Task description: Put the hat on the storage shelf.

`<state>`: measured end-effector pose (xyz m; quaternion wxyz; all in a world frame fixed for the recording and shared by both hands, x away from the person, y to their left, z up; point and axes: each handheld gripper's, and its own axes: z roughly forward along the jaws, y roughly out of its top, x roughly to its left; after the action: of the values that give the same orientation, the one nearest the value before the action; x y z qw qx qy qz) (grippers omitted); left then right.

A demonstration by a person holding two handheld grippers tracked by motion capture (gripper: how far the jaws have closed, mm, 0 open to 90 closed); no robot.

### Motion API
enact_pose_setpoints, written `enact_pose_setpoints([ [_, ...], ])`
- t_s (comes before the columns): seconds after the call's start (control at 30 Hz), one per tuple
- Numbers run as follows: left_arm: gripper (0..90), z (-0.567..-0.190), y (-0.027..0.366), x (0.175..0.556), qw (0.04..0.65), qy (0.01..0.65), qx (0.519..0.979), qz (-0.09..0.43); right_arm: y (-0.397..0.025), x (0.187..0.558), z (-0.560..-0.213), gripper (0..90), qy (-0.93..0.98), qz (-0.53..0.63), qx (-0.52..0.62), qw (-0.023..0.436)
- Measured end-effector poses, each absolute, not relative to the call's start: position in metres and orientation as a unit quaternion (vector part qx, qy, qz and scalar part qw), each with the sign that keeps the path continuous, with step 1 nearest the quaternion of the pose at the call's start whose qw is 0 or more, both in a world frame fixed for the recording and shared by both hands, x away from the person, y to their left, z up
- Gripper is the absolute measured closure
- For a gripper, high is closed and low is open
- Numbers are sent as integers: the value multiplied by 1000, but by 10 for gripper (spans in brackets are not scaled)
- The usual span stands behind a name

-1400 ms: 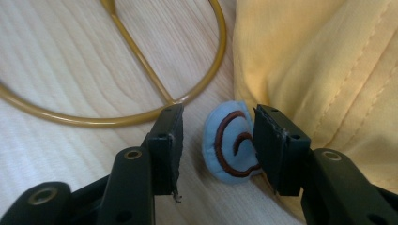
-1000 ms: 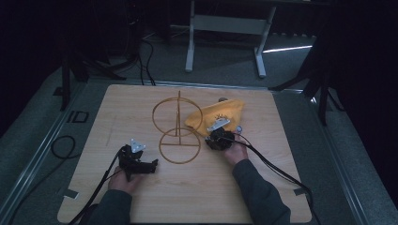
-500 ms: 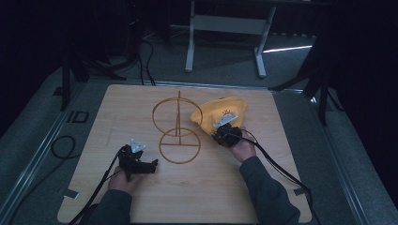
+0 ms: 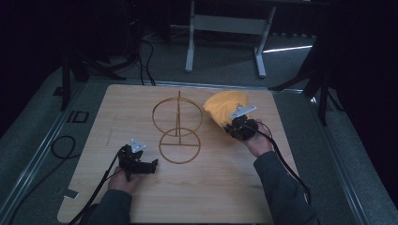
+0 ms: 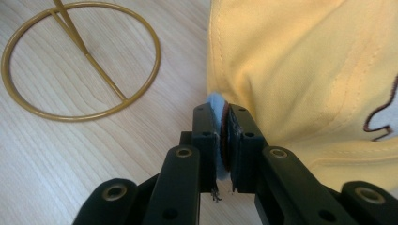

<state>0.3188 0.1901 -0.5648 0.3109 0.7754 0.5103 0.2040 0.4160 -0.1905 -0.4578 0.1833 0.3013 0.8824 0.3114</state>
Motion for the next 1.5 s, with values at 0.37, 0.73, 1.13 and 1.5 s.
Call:
enact_pose_setpoints([
  [0.37,19,-565,190,319,311,510,776,204,-212,412,-423,827,878,306,301,213],
  [0.73,19,-565,190,319,312,511,775,204,-232,403,-395,827,864,326,304,233],
  [1.13,19,-565,190,319,312,511,775,204,-255,391,-364,826,854,332,300,265],
  [1.5,19,-565,190,319,311,511,775,204,-260,381,-360,825,872,322,276,245],
])
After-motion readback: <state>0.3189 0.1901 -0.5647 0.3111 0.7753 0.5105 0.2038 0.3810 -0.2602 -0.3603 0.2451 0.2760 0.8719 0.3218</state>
